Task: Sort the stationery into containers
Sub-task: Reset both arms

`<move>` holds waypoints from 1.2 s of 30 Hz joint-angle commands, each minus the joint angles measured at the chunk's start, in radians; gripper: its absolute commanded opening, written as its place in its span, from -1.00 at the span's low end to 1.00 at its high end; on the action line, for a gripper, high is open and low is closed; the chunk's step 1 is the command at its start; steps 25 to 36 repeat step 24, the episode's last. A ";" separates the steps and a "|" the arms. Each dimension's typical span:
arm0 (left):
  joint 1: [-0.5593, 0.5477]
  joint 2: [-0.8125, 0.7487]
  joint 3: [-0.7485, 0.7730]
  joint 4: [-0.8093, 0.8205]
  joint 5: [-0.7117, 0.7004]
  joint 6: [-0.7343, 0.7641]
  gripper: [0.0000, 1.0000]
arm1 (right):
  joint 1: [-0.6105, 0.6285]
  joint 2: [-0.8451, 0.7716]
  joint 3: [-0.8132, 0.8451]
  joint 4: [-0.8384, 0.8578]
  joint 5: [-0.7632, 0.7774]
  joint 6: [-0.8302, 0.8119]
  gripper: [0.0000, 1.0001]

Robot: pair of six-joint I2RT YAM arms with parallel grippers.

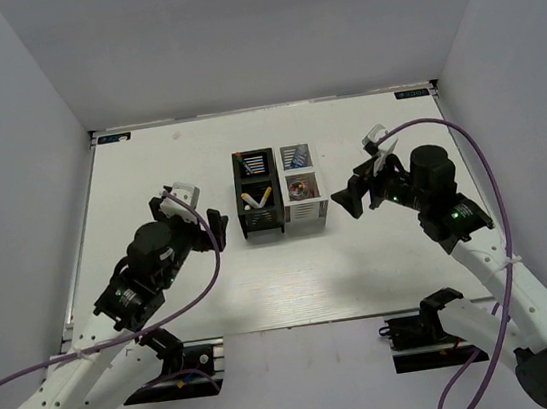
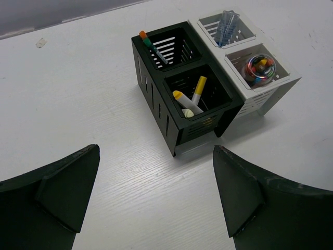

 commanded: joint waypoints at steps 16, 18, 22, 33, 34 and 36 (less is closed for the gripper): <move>0.005 -0.069 -0.028 0.019 0.038 0.013 0.99 | 0.009 -0.018 -0.006 0.066 0.046 0.025 0.81; 0.005 -0.069 -0.028 0.019 0.038 0.013 0.99 | 0.008 -0.016 -0.006 0.066 0.047 0.026 0.81; 0.005 -0.069 -0.028 0.019 0.038 0.013 0.99 | 0.012 -0.016 -0.014 0.068 0.053 0.017 0.81; 0.005 -0.069 -0.028 0.019 0.038 0.013 0.99 | 0.012 -0.016 -0.012 0.071 0.055 0.015 0.81; 0.005 -0.069 -0.028 0.019 0.038 0.013 0.99 | 0.012 -0.016 -0.012 0.071 0.055 0.015 0.81; 0.005 -0.069 -0.028 0.019 0.038 0.013 0.99 | 0.012 -0.016 -0.012 0.071 0.055 0.015 0.81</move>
